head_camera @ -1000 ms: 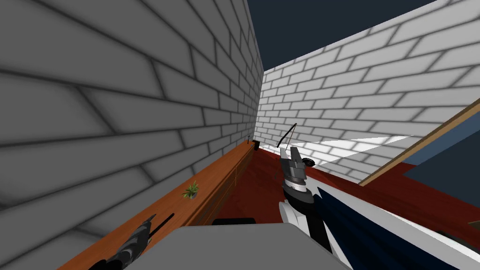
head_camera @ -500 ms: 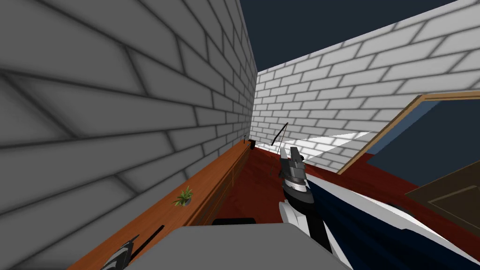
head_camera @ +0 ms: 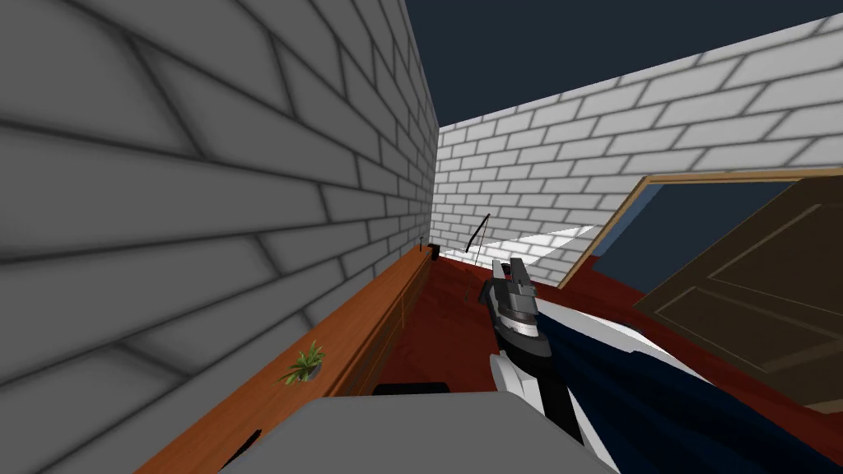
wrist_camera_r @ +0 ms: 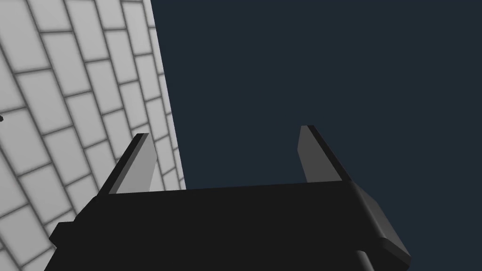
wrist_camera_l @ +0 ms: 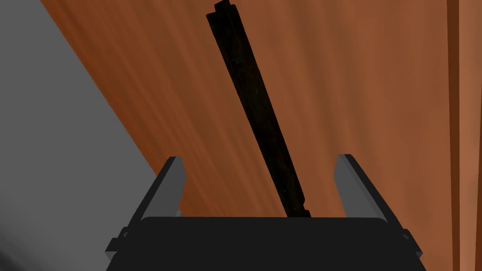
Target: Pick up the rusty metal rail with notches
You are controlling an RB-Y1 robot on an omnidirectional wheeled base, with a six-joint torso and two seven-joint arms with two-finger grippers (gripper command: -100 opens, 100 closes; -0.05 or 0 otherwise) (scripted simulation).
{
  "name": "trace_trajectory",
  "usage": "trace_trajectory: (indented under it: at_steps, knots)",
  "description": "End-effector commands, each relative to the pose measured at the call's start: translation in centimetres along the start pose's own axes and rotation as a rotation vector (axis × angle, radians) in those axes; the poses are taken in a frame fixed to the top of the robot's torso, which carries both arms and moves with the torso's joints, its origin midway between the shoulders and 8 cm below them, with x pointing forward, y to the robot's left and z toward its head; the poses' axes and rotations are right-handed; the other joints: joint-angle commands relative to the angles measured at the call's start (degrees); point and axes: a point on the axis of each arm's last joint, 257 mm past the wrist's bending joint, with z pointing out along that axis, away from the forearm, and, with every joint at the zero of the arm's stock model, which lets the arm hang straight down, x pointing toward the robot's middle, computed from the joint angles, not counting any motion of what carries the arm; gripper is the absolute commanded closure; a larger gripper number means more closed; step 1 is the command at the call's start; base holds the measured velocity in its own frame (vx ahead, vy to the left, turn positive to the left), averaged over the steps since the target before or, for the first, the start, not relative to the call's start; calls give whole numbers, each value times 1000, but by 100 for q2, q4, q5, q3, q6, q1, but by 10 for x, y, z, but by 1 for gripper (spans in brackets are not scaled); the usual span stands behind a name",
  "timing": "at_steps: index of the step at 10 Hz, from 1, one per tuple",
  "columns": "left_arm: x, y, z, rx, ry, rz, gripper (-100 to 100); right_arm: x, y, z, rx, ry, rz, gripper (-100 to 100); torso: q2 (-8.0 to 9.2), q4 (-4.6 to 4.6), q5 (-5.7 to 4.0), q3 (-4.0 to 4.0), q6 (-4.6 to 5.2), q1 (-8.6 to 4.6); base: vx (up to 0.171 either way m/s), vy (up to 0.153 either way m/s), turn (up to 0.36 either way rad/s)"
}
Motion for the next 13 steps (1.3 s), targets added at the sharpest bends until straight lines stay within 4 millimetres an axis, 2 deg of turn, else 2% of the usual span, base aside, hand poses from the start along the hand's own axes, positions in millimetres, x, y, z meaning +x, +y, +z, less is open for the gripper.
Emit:
trace_trajectory:
  at_steps: [1,4,5,6,7,8,9,11,13]
  knots:
    - [-19,19,0,-50,-32,-35,-100,0,0,0,0,0,0,0,0,0,0,0,0,0,-1,28,-165]
    - [-55,50,-5,-156,-84,-142,-100,0,0,0,0,0,0,0,1,0,1,0,-5,1,-3,29,-216]
    - [-60,58,-7,-174,-95,-148,-100,0,0,0,0,0,0,0,-1,0,0,0,1,1,-2,31,-113]
    - [-77,74,-11,-220,-122,-205,-100,0,0,0,0,0,0,0,-1,-1,1,-1,-7,2,-3,37,-198]
    - [-76,76,-12,-230,-121,-206,-100,0,0,0,0,0,0,0,0,0,1,0,-2,4,-4,35,-107]
    - [-88,91,-17,-278,-141,-262,-100,0,0,0,0,0,0,0,0,0,1,0,-6,2,-4,31,-208]
    - [-89,93,-17,-282,-144,-263,-100,0,0,0,0,0,0,0,0,0,1,0,-3,2,-3,31,-120]
    - [-99,110,-23,-331,-164,-320,-100,0,0,0,0,0,0,0,-1,0,1,0,-2,5,-9,39,-155]
    - [-106,133,-33,-407,-180,-412,-100,0,0,0,0,0,0,0,0,0,0,0,-4,1,-10,38,-225]
